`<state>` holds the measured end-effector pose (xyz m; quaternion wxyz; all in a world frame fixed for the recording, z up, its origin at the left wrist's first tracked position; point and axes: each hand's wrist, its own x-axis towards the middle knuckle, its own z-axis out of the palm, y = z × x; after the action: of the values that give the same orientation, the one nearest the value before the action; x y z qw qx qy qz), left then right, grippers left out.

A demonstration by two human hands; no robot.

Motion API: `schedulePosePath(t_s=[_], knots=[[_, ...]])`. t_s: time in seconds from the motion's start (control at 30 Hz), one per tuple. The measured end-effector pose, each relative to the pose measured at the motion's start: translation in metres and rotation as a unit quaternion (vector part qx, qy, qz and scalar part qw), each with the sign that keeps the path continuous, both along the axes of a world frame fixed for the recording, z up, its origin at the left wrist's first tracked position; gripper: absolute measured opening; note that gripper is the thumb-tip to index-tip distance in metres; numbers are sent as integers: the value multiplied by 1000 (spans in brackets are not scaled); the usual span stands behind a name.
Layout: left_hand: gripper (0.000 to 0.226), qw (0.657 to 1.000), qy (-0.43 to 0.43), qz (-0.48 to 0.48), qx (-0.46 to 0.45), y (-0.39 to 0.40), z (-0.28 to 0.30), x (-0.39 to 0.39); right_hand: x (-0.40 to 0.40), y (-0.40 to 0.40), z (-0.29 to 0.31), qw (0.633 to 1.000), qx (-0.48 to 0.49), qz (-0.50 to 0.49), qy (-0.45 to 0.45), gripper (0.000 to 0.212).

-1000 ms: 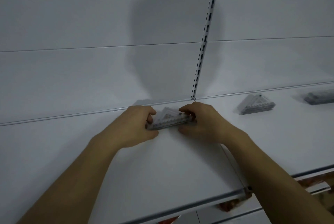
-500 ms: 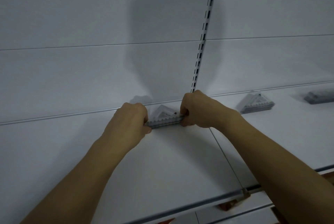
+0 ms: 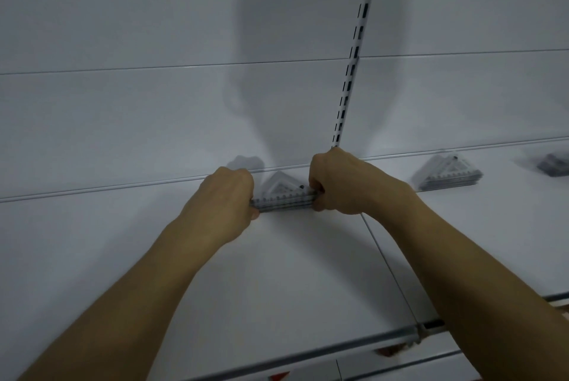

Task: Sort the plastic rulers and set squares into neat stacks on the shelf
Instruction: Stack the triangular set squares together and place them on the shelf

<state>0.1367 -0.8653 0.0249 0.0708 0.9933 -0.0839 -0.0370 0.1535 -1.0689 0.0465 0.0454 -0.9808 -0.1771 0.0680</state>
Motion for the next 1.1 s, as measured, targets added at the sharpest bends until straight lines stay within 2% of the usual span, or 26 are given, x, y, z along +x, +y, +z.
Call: schedulePosePath(t_s=[0.17, 0.3, 0.4, 0.53, 0.63, 0.7, 0.8, 0.9, 0.97, 1.1], knots=[[44, 1000, -8, -8, 16, -2, 3, 7, 0, 0, -4, 1000, -2, 14, -21, 23], [47, 998, -50, -20, 40, -2, -4, 1, -1, -3, -13, 999, -5, 23, -41, 12], [41, 998, -59, -18, 32, 1, -6, 0, -1, -5, -20, 999, 3, 17, -51, 18], [24, 1000, -9, -3, -5, 5, 1, 1, 1, -10, -24, 998, 27, 16, -55, 22], [21, 1000, 21, 3, -10, 5, 7, 2, 5, -14, -22, 998, 40, 11, -37, 18], [23, 1000, 28, 3, -3, 3, 10, 5, 8, -12, -16, 999, 44, 7, -12, 27], [23, 998, 36, -14, 48, -5, 18, 11, 12, -1, -6, 1000, 1, 25, 12, 45], [31, 994, 43, -17, 96, -18, 24, 15, 14, 13, 3, 998, -50, 44, 3, 36], [38, 993, 57, -15, 102, -26, 25, 16, 16, 19, 8, 996, -74, 39, 13, 42], [36, 990, 85, -6, 110, -31, 28, 24, 21, 25, 14, 993, -104, 46, 33, 45]])
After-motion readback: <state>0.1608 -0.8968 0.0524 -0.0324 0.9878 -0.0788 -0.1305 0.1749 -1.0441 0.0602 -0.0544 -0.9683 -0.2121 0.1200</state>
